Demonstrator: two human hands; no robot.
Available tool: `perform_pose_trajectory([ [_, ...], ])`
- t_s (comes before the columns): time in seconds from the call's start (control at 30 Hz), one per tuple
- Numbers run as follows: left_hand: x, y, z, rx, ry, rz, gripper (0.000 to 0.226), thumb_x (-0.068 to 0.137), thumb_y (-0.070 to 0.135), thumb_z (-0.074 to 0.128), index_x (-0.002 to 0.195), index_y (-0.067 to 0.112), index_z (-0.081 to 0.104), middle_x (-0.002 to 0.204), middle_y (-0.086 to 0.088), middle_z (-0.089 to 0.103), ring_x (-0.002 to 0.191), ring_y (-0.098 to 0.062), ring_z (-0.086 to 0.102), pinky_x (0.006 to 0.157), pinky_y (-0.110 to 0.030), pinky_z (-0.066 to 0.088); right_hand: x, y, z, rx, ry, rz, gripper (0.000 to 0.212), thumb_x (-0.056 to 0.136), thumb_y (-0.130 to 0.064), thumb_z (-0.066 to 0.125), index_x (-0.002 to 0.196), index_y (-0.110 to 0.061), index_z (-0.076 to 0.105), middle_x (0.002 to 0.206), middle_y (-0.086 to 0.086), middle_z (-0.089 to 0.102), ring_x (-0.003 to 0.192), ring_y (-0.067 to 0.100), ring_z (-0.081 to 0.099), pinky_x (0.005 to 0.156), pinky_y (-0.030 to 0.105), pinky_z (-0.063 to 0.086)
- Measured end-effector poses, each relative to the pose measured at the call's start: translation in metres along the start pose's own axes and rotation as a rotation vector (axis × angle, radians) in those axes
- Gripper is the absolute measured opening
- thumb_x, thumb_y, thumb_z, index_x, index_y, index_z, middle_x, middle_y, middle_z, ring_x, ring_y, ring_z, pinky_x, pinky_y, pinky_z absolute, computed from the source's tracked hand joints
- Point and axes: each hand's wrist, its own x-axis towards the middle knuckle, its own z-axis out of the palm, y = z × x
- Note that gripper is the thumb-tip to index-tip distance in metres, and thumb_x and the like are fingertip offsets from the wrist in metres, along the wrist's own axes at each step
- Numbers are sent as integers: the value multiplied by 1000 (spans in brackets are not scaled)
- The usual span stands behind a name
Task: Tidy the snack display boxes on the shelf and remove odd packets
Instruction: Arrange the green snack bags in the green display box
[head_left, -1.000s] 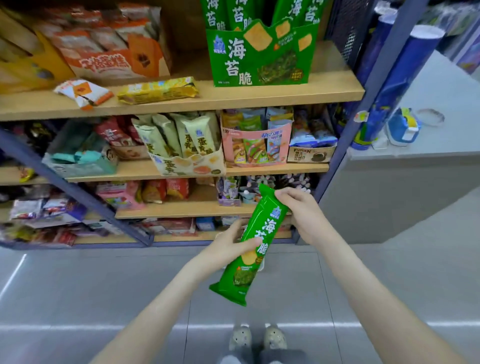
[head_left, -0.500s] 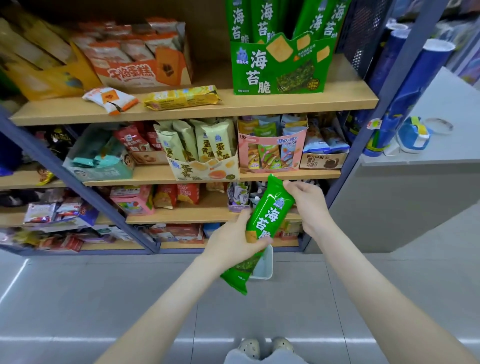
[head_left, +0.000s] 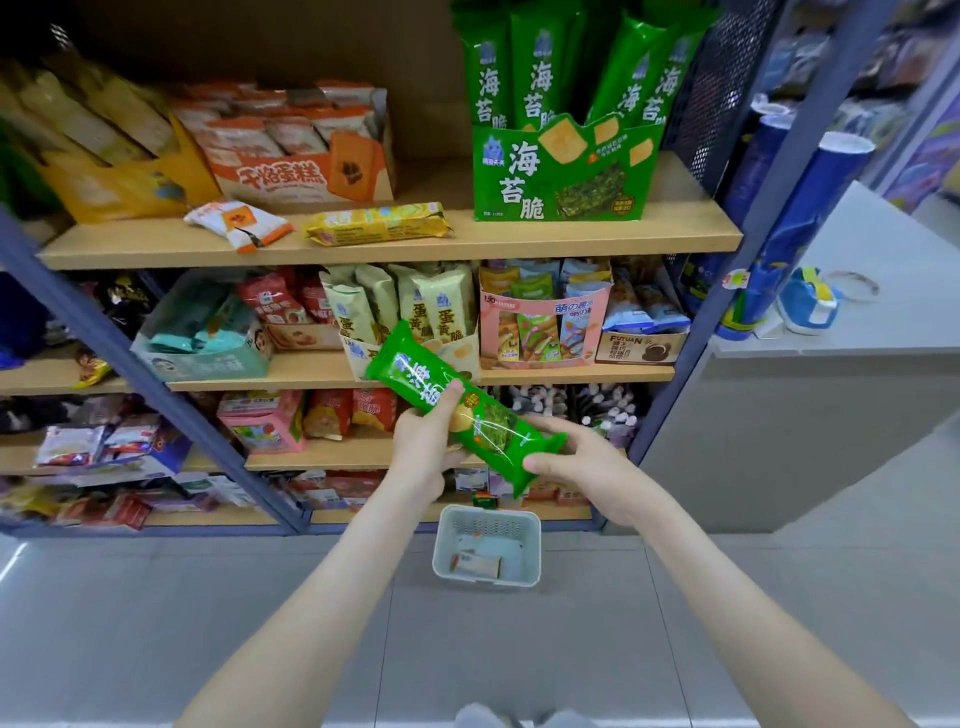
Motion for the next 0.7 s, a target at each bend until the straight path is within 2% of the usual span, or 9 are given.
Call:
perform_pose_trajectory([
  [0.07,-2,1,-1,-57,-8,-28,23,91,28,67,104,11,58,97,-7,70,84,-21,69,64,-35,58,0,4,1,59,13,-24,50,84,2,67,126,-23,57,120,2,68,110,18,65,96,36,52],
  [0.1,-3,1,-1,-79,-14,-46,25,92,28,66,106,9,58,99,-9,70,85,-22,69,62,-35,57,0,6,1,66,5,-39,51,84,3,67,125,-25,57,119,0,68,112,18,64,97,35,51],
  [0.2,-4,0,-3,-129,-25,-92,23,93,27,64,103,7,58,99,-12,68,86,-24,68,63,-38,57,-3,9,3,49,-8,-64,56,84,8,65,125,-29,55,115,-11,69,111,7,63,93,25,51],
  [0.27,-4,-2,-5,-132,-34,-84,28,95,28,61,111,5,55,106,-16,67,91,-27,68,65,-41,59,-6,9,6,25,1,-79,60,83,8,66,125,-33,54,120,-12,66,110,2,62,90,22,51],
  [0.33,-4,-5,-6,-80,-23,-58,37,96,30,59,122,8,46,115,-18,63,97,-29,68,68,-42,60,-8,10,9,-45,29,-113,64,82,8,67,125,-38,55,127,-16,60,114,-5,57,86,17,50],
  [0.43,-6,-7,-8,-25,-47,-39,49,93,34,63,130,18,33,116,-10,59,101,-27,65,75,-44,59,-12,10,12,-178,6,-178,68,80,10,68,124,-42,56,133,-16,55,121,-11,48,87,9,45],
  [0.57,-10,-10,-16,-53,-237,-20,56,90,29,64,139,14,41,128,-10,61,108,-27,64,73,-42,59,-17,6,12,-235,-117,-224,54,79,-26,74,127,-45,58,138,-16,50,130,6,45,103,31,45],
  [0.63,-14,-11,-20,-28,-347,-17,55,86,28,65,136,15,47,127,-11,64,109,-29,65,76,-44,58,-16,3,13,-149,-67,-203,54,81,-39,68,132,-36,54,136,-11,52,126,12,50,101,37,47],
  [0.7,-19,-13,-19,34,-467,-15,55,84,26,66,136,17,49,126,-10,65,113,-29,64,86,-49,56,-10,0,16,-88,28,-159,58,83,-43,66,137,-33,48,136,-8,54,121,10,54,100,39,49],
])
